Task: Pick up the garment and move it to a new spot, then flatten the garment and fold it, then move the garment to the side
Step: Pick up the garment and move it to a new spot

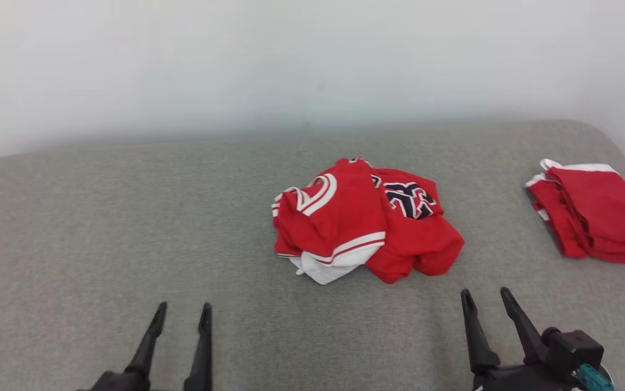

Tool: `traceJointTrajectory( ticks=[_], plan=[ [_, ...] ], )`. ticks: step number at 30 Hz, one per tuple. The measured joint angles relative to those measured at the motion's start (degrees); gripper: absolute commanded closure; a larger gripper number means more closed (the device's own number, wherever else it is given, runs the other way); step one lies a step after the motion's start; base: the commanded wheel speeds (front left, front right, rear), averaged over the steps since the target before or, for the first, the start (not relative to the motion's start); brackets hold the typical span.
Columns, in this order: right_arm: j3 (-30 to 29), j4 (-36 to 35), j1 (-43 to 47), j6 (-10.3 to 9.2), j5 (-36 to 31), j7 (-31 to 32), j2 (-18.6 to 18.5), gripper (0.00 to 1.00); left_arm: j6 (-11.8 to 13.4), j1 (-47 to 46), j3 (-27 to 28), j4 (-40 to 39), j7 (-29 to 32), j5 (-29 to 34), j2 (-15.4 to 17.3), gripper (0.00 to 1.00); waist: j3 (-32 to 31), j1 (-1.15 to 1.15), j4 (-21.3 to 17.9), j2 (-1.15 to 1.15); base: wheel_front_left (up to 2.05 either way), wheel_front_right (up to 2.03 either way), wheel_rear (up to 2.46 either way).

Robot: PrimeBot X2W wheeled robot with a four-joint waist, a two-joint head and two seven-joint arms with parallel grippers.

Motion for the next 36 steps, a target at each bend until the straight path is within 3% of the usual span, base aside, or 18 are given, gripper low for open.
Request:
traceJointTrajectory(
  ticks=[8,15,36],
  plan=[
    [-2.3,2.0,3.0,0.00,0.0,-0.1,0.0,0.00,-3.9,6.8,7.8,-5.4,0.0,0.9,-2.0,0.00,-1.5,0.00,4.1,0.00,0.00,0.00,0.00],
    [-2.9,4.6,2.7,0.00,0.2,0.0,0.0,0.00,-6.4,9.4,10.8,-3.9,0.0,2.4,-2.9,0.00,-2.1,0.00,4.0,0.00,0.00,0.00,0.00],
    [-1.7,7.0,0.5,0.00,0.4,-0.6,0.0,0.00,-7.4,9.6,10.3,-3.0,0.0,3.6,-4.2,0.00,-0.3,0.01,3.3,0.00,0.00,0.00,0.00]
  ],
)
